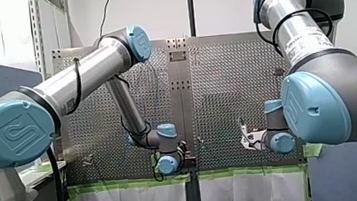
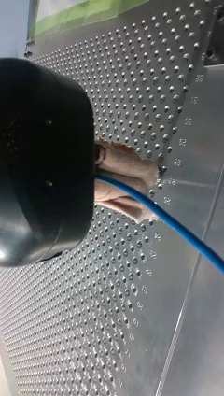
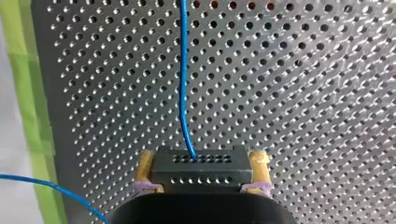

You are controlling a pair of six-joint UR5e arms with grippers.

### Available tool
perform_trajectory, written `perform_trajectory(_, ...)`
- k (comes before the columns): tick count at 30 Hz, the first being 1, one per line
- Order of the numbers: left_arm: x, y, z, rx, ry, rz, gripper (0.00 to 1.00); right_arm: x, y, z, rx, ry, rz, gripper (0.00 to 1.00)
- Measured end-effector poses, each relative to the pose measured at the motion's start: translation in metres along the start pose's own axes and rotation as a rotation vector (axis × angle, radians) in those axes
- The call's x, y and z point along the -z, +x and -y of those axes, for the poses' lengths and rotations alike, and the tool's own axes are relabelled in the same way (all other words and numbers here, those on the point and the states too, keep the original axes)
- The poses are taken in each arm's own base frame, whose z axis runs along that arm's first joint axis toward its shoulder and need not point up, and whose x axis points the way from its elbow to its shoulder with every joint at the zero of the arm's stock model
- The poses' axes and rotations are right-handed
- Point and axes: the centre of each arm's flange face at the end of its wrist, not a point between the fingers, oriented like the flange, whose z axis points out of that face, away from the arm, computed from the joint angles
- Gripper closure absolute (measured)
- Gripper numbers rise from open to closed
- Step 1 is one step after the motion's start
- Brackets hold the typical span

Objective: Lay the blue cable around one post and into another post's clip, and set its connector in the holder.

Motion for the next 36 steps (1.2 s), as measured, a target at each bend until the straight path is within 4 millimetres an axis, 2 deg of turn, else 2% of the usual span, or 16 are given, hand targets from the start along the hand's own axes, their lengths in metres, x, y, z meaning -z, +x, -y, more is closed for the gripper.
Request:
perform_trajectory(19,0.0,0.0,-0.002,-0.002,-0.005,-0.009,1.0,-0.011,0.003,-0.007,-0.011,0.006,-0.014,0.81)
perform_trajectory(32,-0.001,0.0,-0.004,-0.001,-0.01,-0.012,1.0,-0.025,0.001,0.0,-0.003,0.032,0.002,0.81)
perform_trajectory(36,-0.001,0.0,-0.004,0.002,-0.011,-0.012,1.0,-0.024,-0.006,0.001,-0.003,0.035,0.013,0.81)
